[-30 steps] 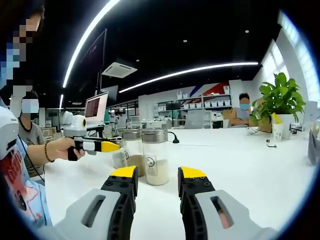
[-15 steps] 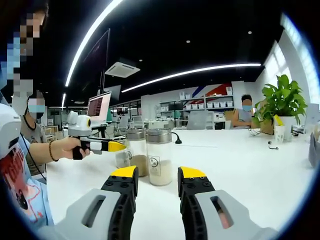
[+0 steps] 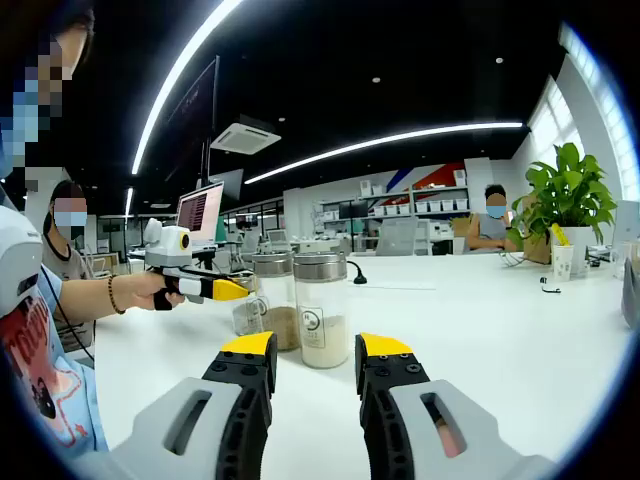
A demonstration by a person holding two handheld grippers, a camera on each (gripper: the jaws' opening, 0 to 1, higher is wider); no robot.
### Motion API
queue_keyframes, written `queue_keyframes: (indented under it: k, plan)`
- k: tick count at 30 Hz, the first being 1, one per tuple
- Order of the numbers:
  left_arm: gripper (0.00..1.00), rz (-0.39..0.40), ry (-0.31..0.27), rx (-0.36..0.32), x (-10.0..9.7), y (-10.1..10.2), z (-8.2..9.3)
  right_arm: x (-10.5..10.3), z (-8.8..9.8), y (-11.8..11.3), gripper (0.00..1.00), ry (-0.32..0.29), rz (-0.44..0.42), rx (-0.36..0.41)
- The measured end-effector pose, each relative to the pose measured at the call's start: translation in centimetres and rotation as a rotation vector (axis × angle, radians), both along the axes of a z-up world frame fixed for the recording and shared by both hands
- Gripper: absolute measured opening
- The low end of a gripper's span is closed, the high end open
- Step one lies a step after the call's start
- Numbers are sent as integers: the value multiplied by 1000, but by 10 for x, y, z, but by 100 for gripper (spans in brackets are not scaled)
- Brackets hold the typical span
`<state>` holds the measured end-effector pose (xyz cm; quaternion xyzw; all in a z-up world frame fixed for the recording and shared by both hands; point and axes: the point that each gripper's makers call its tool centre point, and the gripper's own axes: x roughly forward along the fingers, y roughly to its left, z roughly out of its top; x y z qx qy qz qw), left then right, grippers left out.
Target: Rotate the seasoning bottle until the label or dispensing opening points toward the visible target arrow and the bottle remains upright within the marked orientation range
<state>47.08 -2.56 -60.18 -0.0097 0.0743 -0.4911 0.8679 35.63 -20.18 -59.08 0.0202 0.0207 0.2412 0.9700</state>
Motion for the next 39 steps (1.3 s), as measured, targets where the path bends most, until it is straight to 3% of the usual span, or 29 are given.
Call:
queue_keyframes:
  k: [5,14,27,39]
  plan:
    - [35,-75,0,2,-2,-1,0,1,4,1,31,-10,4,23]
    - [35,-322,-24,-6,-9,-7,1,2,1,0,30,1,0,18]
    - [35,-605,7,19,-13,-11,-1,4,10,7,30,-33,20,-27]
    - [35,-747,-24,65,-12,-13,-5,7,12,8,30,-34,23,-27]
